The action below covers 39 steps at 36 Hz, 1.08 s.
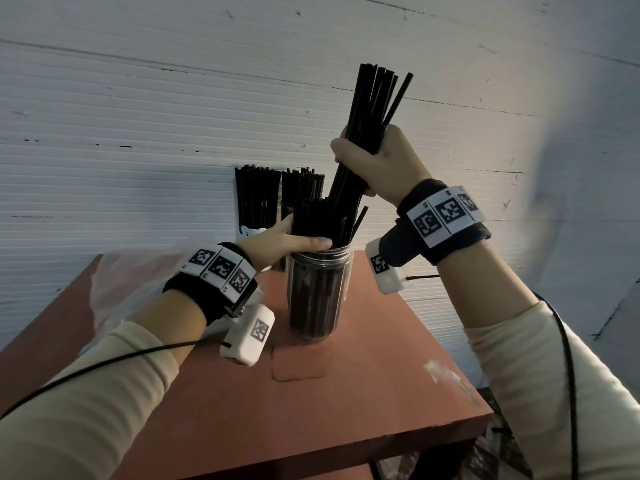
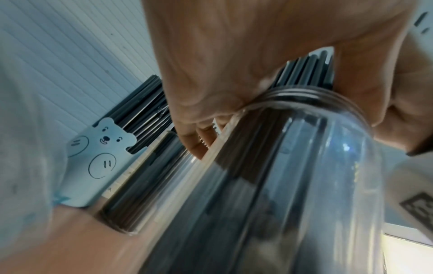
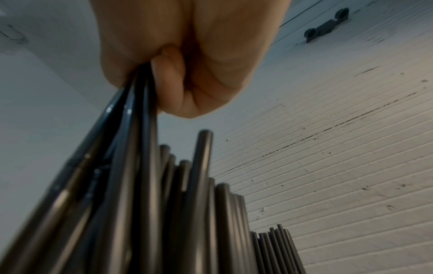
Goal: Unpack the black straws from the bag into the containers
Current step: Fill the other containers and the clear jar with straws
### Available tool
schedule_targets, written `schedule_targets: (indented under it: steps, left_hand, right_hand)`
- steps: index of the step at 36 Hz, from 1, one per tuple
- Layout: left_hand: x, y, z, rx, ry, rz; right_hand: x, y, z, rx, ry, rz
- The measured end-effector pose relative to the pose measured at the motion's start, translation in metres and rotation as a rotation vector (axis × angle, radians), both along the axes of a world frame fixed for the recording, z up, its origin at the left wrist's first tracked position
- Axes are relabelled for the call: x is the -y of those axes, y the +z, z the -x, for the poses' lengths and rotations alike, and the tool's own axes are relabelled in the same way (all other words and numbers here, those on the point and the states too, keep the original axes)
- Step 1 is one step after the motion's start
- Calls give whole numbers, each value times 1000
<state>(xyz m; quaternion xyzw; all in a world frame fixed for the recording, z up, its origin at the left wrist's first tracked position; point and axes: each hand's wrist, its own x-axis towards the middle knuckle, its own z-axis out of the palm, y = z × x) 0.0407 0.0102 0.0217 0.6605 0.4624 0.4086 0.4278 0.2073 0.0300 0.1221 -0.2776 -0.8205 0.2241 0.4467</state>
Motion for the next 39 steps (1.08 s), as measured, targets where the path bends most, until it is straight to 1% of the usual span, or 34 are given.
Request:
schedule_targets:
  steps: [6, 12, 18, 22, 25, 29, 31, 34, 37, 39]
  left_hand:
    - [3, -3, 0, 27, 15, 15]
    - [3, -4, -13, 8, 161, -120]
    - [8, -4, -15, -50, 150, -176]
    - [12, -10, -13, -59, 212, -161]
    - [15, -14, -13, -56, 222, -153]
    - [16, -15, -14, -45, 228, -148]
    - [14, -16, -14, -53, 232, -178]
    - [11, -17, -13, -58, 223, -188]
    - [7, -20, -9, -63, 232, -168]
    - [5, -23, -6, -63, 242, -150]
  right_hand:
    - [-5, -4, 2, 41, 21, -6]
    - [-10, -8, 2, 68, 32, -11]
    - [-13, -22, 3, 113, 24, -17]
    - [-14, -27, 0, 101, -7, 2]
    - [-10, -28, -3, 103, -35, -12]
    - [-10, -33, -8, 10, -89, -39]
    - [-9, -34, -11, -57, -121, -68]
    - [-3, -29, -15, -133, -120, -167]
    - [4, -19, -10, -155, -93, -257]
    - [6, -12, -4, -147, -114, -345]
